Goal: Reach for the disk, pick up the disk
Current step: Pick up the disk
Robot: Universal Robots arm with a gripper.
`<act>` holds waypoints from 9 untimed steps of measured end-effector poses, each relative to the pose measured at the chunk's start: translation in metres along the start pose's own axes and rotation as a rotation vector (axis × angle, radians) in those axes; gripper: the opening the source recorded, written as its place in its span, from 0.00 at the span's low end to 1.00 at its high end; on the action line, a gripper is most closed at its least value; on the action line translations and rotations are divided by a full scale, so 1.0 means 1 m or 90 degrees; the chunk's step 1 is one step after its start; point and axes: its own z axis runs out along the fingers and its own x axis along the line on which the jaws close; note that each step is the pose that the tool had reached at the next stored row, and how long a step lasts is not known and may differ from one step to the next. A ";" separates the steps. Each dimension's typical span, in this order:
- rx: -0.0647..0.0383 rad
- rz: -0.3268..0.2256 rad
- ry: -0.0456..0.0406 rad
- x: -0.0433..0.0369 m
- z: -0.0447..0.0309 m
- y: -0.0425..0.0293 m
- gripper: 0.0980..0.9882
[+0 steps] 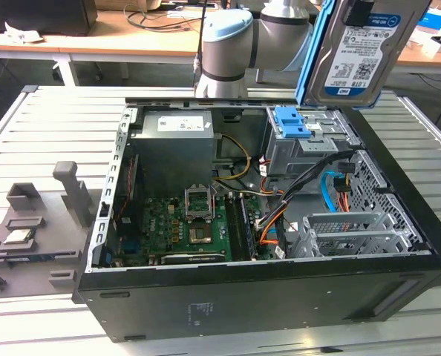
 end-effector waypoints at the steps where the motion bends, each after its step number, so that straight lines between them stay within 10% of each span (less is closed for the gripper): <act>1: 0.000 0.000 0.0000 0.0008 0.0000 0.0000 0.30; 9: 0.000 0.000 0.0000 0.0098 -0.0002 0.0001 0.30</act>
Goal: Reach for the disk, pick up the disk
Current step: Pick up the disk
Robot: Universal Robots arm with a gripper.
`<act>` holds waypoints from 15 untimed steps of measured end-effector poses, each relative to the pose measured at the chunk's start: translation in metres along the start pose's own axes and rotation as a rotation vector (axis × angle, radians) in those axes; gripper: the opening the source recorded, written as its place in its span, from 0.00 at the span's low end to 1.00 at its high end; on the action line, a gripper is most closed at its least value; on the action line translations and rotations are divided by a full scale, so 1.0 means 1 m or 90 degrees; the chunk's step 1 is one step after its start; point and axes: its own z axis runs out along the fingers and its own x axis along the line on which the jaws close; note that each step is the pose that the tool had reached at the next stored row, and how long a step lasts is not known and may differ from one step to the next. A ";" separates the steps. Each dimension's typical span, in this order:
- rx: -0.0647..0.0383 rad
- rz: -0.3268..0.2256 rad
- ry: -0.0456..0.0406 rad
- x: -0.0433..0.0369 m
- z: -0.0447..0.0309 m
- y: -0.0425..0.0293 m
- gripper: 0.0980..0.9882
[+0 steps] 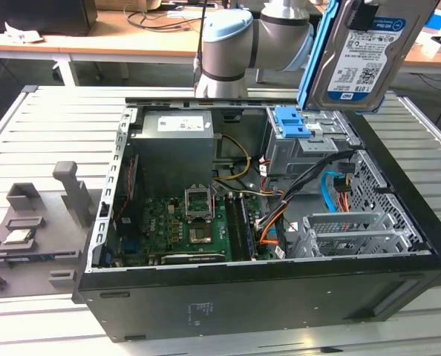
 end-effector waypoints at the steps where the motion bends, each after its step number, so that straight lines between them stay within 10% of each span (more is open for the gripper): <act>1: 0.000 0.000 0.0000 0.0009 0.0000 0.0000 0.30; 15: 0.000 0.000 0.0001 0.0205 -0.0004 0.0001 0.30</act>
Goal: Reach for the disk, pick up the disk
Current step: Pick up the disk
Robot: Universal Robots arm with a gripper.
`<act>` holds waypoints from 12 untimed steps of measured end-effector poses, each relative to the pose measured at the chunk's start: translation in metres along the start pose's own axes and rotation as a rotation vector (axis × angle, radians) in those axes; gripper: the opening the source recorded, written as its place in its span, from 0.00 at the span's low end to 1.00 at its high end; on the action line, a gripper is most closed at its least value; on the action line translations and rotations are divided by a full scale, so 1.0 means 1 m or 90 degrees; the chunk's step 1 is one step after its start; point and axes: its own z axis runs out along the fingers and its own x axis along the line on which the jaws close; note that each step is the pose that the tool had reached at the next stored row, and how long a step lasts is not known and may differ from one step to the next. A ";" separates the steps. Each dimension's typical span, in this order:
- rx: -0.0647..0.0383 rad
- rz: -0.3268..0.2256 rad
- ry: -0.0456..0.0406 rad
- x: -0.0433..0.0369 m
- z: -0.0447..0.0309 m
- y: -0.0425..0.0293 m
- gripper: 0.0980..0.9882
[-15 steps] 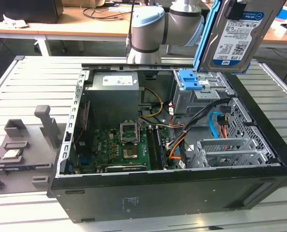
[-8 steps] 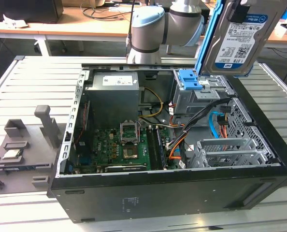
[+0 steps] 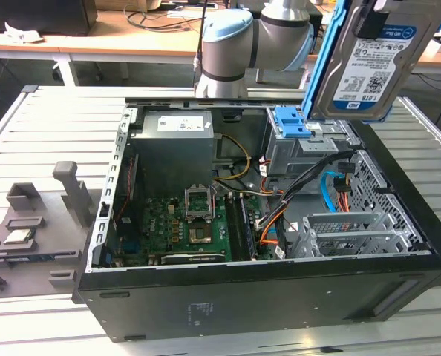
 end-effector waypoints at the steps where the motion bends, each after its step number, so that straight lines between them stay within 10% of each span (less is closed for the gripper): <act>1: 0.000 0.000 0.0000 0.0007 0.0000 0.0000 0.30; 12: 0.000 0.000 -0.0002 0.0094 0.0014 0.0000 0.30</act>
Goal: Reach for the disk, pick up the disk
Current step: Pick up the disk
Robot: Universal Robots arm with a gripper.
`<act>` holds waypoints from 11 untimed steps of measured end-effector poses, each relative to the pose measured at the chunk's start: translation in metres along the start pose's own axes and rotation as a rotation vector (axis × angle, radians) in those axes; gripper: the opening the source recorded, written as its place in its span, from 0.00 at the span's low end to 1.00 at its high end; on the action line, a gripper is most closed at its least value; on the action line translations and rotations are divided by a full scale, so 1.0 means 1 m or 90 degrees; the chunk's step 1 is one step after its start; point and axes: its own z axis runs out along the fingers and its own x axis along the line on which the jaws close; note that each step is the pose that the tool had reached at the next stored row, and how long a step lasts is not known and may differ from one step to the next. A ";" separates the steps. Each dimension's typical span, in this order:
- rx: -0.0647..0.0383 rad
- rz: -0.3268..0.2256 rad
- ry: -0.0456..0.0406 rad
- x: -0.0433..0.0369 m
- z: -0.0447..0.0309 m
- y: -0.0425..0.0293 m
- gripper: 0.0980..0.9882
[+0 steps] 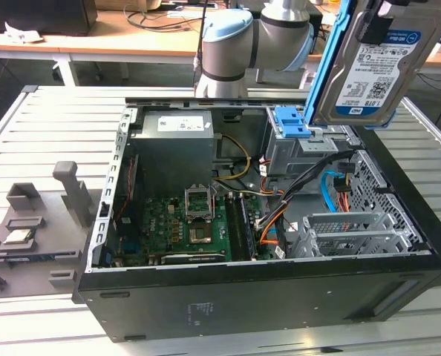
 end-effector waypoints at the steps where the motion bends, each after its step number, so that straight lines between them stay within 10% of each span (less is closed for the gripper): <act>1: 0.000 0.000 0.0002 0.0006 0.0004 0.0000 0.30; 11: 0.000 0.000 0.0001 0.0040 0.0045 -0.0003 0.30</act>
